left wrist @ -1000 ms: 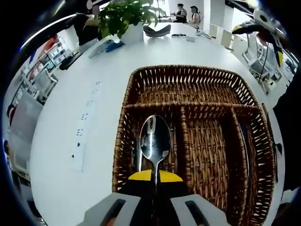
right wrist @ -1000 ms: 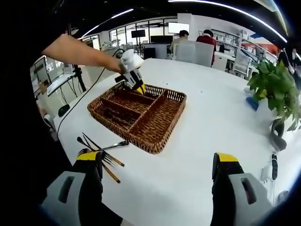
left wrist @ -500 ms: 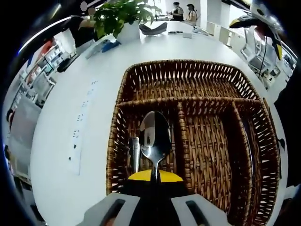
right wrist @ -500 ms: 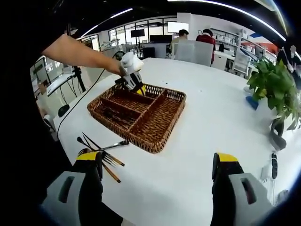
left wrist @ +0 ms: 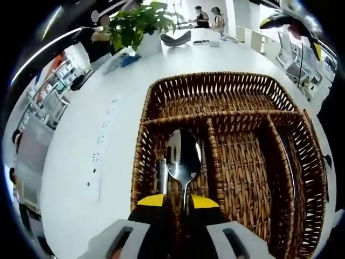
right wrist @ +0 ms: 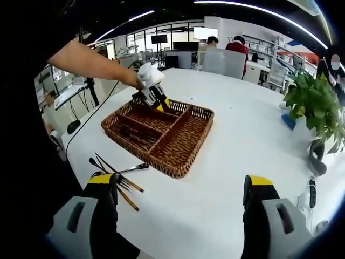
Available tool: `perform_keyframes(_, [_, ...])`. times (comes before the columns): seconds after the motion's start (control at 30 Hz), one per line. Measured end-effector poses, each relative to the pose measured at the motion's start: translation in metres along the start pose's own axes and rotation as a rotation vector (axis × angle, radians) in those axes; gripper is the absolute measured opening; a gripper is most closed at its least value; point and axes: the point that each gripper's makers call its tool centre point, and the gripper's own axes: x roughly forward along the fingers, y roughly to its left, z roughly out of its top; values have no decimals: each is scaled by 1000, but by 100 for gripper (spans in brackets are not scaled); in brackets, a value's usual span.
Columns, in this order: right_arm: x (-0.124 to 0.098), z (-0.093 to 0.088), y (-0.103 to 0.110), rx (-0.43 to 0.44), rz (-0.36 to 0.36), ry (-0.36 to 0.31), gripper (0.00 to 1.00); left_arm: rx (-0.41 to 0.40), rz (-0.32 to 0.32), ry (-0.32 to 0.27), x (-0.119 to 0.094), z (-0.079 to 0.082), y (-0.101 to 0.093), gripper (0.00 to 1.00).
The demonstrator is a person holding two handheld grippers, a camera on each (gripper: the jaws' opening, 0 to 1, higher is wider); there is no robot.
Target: Arrange the knives, forks, and spoons in their matching storage slots by inserting each utensil handle-first until every utensil is classified and aligned in the correct compartment
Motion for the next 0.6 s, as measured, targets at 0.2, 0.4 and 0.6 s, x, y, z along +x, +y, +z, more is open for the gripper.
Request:
perform_keyframes(0.2, [-2,13,-3,-15,-12,-30,99,-112,63,-146,-41,26,18,36])
perform_keyframes(0.4, [-2,30,-3,-28,0,-58,99,-204,142,-275,-86,41,19,94])
perform_keyframes(0.6, [-1,48,0,-55,23,-98,99,-271,220,-319,-126,32,6,100])
